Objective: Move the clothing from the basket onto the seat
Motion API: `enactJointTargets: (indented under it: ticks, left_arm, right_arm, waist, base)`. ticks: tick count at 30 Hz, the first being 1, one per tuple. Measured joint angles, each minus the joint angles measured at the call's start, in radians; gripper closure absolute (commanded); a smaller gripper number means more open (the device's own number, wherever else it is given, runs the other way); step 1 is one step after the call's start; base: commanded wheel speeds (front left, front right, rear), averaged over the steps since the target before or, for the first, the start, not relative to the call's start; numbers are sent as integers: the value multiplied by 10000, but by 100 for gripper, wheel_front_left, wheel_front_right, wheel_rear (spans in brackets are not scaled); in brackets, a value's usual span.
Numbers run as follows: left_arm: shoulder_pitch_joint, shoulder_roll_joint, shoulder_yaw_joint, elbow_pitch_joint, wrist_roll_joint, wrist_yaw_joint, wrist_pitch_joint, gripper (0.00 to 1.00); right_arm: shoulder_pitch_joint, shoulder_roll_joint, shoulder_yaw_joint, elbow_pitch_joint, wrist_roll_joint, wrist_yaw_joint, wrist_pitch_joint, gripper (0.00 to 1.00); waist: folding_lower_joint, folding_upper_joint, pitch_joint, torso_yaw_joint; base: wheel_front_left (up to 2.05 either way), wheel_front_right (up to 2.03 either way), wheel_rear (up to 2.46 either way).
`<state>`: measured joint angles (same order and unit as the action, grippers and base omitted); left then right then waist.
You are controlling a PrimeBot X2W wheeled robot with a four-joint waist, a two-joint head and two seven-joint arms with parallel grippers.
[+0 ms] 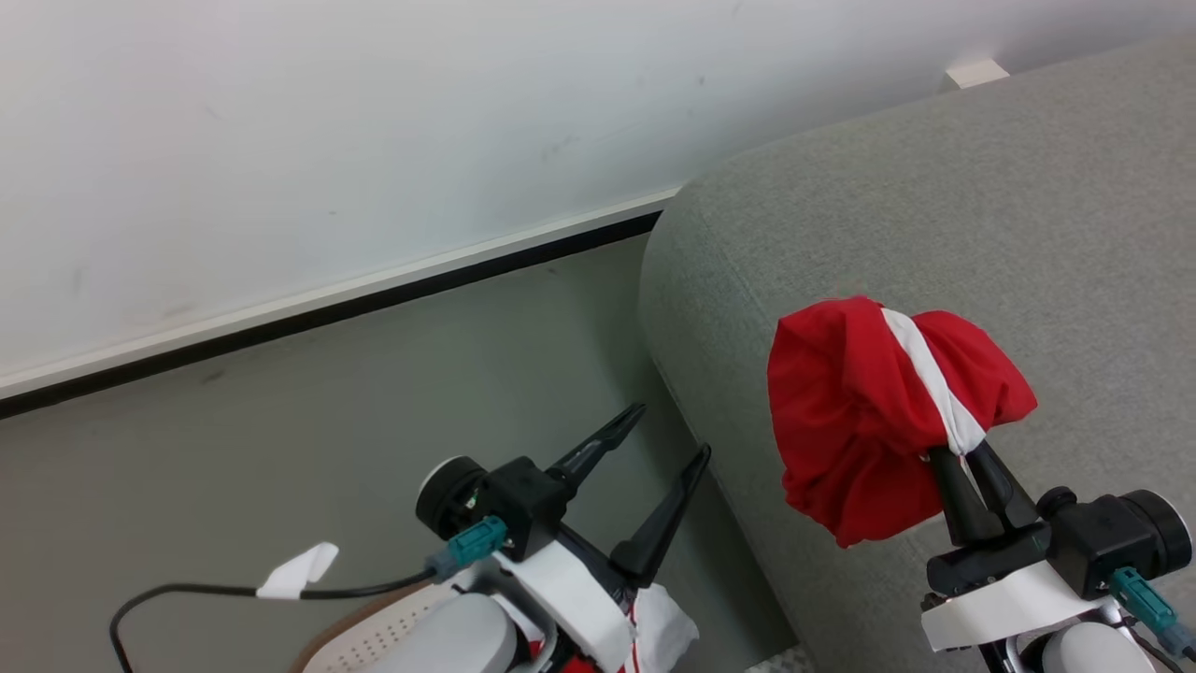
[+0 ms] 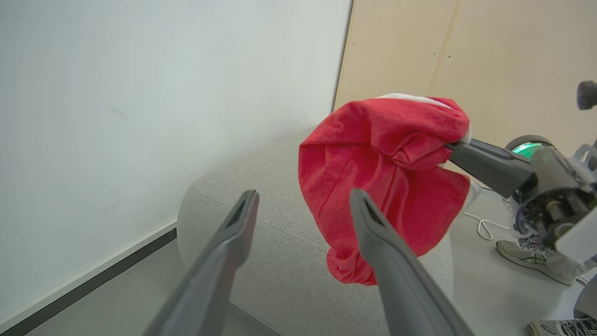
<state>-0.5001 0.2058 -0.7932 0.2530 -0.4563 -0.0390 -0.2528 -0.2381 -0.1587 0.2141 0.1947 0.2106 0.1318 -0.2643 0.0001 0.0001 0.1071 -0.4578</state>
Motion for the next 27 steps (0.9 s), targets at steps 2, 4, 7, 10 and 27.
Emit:
enactJointTargets:
  ticks: [2,4,7,10,27]
  left_arm:
    - [1,4,-8,12,54,-13,-13,0]
    - [1,8,-21,23,75,-15,-31,0]
    - [1,8,-38,44,90,-29,-36,0]
    - [-2,6,-63,65,134,-42,-40,0]
    - [-682,928,-155,-715,552,-222,441,0]
  right_arm:
    - [22,19,-8,-19,-4,0,0,100]
    - [33,21,-8,-23,-4,0,0,100]
    - [33,17,-6,-31,-4,0,0,100]
    - [13,-15,-48,-23,2,0,0,100]
    - [-3473,-1655,-1547,1546,976,0,180,100]
  waist:
    - [0,0,44,-136]
    - [-1,0,79,-234]
    - [0,0,109,-300]
    - [-1,0,147,-284]
    - [1,0,2051,463]
  base:
    - [0,0,0]
    - [0,0,0]
    - [0,0,0]
    - [0,0,0]
    - [0,0,0]
